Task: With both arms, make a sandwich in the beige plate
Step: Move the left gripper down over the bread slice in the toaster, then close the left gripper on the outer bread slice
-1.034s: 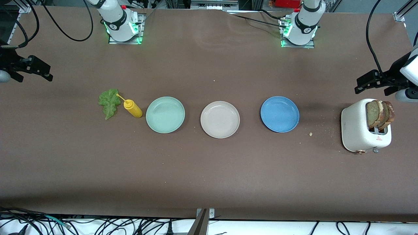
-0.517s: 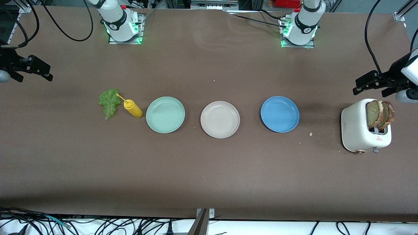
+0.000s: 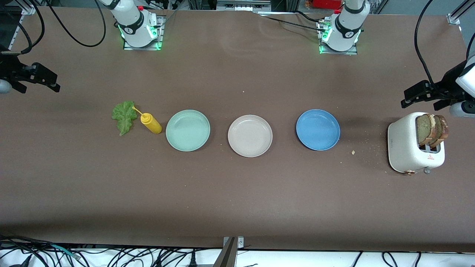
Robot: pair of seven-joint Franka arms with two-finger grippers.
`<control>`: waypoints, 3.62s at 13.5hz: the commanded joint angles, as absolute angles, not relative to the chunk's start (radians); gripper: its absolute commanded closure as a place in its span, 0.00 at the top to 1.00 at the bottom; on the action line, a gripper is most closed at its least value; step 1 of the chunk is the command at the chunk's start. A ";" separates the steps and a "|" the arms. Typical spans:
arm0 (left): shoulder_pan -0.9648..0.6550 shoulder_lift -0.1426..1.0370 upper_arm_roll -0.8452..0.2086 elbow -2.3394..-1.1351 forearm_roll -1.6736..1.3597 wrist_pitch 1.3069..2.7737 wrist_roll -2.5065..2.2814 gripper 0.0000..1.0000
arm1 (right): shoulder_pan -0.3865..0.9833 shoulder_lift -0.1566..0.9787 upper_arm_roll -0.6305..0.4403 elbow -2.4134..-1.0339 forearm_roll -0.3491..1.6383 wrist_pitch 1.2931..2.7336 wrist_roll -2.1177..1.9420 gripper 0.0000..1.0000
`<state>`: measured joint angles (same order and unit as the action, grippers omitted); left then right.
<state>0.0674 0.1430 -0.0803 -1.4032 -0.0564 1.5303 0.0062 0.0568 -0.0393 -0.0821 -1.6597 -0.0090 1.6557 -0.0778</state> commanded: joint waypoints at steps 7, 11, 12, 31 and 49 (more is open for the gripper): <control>0.106 0.233 -0.074 -1.402 0.061 1.552 0.089 1.00 | 0.061 -0.048 -0.063 -1.647 -0.006 1.635 -0.077 1.00; 0.199 0.276 -0.074 -1.407 0.057 1.589 0.221 1.00 | 0.061 -0.048 -0.063 -1.647 -0.006 1.635 -0.075 1.00; 0.224 0.288 -0.074 -1.426 0.052 1.609 0.247 1.00 | 0.061 -0.048 -0.063 -1.647 -0.006 1.635 -0.074 1.00; 0.344 0.264 -0.078 -1.790 0.049 1.985 0.376 1.00 | 0.061 -0.049 -0.064 -1.647 -0.006 1.618 -0.078 1.00; 0.390 0.270 -0.078 -1.858 0.046 2.037 0.396 0.30 | 0.061 -0.049 -0.067 -1.647 -0.006 1.617 -0.081 1.00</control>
